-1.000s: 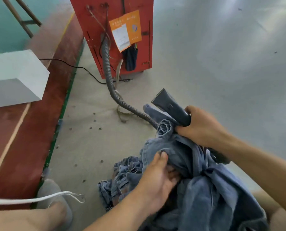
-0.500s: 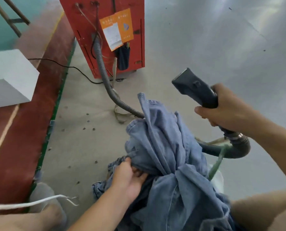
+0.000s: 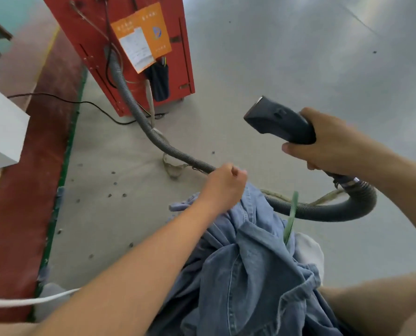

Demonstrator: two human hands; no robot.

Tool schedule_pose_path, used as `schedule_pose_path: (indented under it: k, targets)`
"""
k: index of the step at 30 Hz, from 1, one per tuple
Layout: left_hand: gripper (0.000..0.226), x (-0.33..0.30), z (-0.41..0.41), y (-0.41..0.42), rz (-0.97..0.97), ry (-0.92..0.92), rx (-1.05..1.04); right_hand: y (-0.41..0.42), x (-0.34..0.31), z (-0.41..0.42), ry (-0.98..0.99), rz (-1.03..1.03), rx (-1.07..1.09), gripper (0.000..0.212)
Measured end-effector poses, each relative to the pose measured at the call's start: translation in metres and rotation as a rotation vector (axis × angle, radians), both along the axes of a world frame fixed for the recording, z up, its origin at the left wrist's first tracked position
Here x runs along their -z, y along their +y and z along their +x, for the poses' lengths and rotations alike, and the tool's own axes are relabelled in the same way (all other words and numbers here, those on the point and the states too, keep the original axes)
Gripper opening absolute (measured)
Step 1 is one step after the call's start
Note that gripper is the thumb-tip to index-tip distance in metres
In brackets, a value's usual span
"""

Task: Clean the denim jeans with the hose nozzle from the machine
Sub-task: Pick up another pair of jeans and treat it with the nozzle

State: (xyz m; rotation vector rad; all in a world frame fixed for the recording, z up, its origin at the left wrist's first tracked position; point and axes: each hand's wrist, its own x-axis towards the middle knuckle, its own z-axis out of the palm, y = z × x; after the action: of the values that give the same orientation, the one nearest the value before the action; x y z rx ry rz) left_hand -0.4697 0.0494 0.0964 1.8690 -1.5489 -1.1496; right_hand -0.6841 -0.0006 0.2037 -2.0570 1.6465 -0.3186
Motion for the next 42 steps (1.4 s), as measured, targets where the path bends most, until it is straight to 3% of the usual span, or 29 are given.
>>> schedule_pose_path:
  k: [3, 4, 6, 8, 11, 13, 16, 23, 29, 33, 36, 42]
  targets:
    - [0.092, 0.016, -0.045, -0.039, 0.484, -0.26, 0.207, -0.006, 0.001, -0.003, -0.064, -0.009, 0.065, 0.025]
    - [0.094, 0.028, -0.052, -0.041, 0.571, -0.383, 0.254, -0.006, 0.002, -0.004, -0.067, -0.007, 0.069, 0.024]
    - [0.06, 0.048, -0.056, -0.039, 0.482, -0.491, 0.22, -0.009, 0.004, -0.009, -0.06, -0.021, 0.069, 0.022]
    - [0.027, 0.055, -0.048, -0.03, 0.235, -0.236, 0.007, -0.01, 0.004, -0.015, -0.049, -0.018, 0.065, 0.024]
    - [0.033, 0.029, -0.017, -0.007, 0.182, 0.577, -0.56, -0.009, 0.002, -0.022, -0.069, -0.015, 0.056, 0.025]
    - [0.037, 0.014, 0.007, 0.012, 0.267, 0.976, -0.777, -0.006, 0.002, -0.024, -0.076, -0.023, 0.048, 0.026]
    - [0.024, -0.011, 0.024, 0.036, 0.343, 1.169, -0.759, 0.0, 0.001, -0.019, -0.077, -0.02, 0.038, 0.026]
    - [0.033, -0.042, 0.02, 0.047, 0.382, 1.093, -0.694, 0.019, -0.005, -0.003, 0.003, -0.015, -0.086, 0.027]
    - [0.034, -0.062, 0.064, 0.093, 0.085, 1.244, -0.434, 0.039, -0.034, -0.016, -0.036, 0.075, -0.234, 0.04]
    - [0.025, -0.062, 0.07, 0.11, 0.014, 1.106, -0.417, 0.054, -0.046, -0.019, -0.042, -0.023, -0.27, 0.04]
    - [0.028, -0.059, 0.067, 0.11, -0.054, 1.105, -0.43, 0.059, -0.048, -0.019, -0.097, -0.095, -0.296, 0.036]
    - [0.034, -0.058, 0.07, 0.111, -0.193, 0.978, -0.318, 0.062, -0.064, -0.021, -0.121, 0.027, -0.297, 0.079]
